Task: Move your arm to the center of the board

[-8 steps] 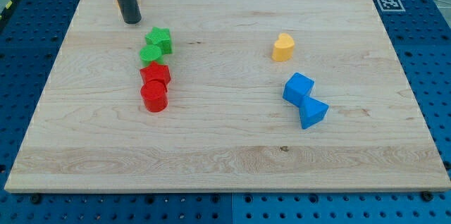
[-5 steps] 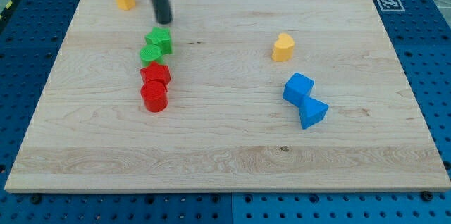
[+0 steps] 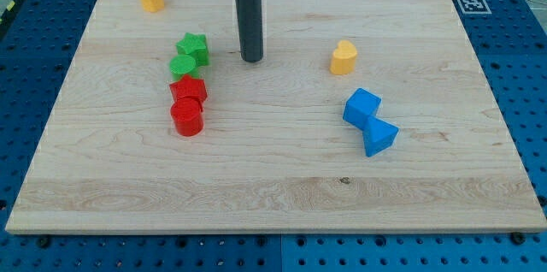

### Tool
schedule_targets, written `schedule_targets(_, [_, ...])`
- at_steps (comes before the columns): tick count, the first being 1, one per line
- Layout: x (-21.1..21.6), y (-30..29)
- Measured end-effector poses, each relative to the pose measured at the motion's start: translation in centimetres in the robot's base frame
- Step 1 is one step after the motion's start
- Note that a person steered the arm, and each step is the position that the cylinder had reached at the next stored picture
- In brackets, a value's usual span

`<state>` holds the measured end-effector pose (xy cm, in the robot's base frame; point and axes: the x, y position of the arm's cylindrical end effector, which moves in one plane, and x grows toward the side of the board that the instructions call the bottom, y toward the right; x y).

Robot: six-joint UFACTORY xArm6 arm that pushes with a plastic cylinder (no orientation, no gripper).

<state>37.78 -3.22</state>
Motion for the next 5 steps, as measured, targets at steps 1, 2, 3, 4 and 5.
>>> schedule_targets(1, [0.1,0.5])
schedule_targets(2, [0.7,1.0])
schedule_targets(3, [1.4,1.8])
schedule_targets(4, [4.0,3.0])
schedule_targets(5, [5.5,5.3])
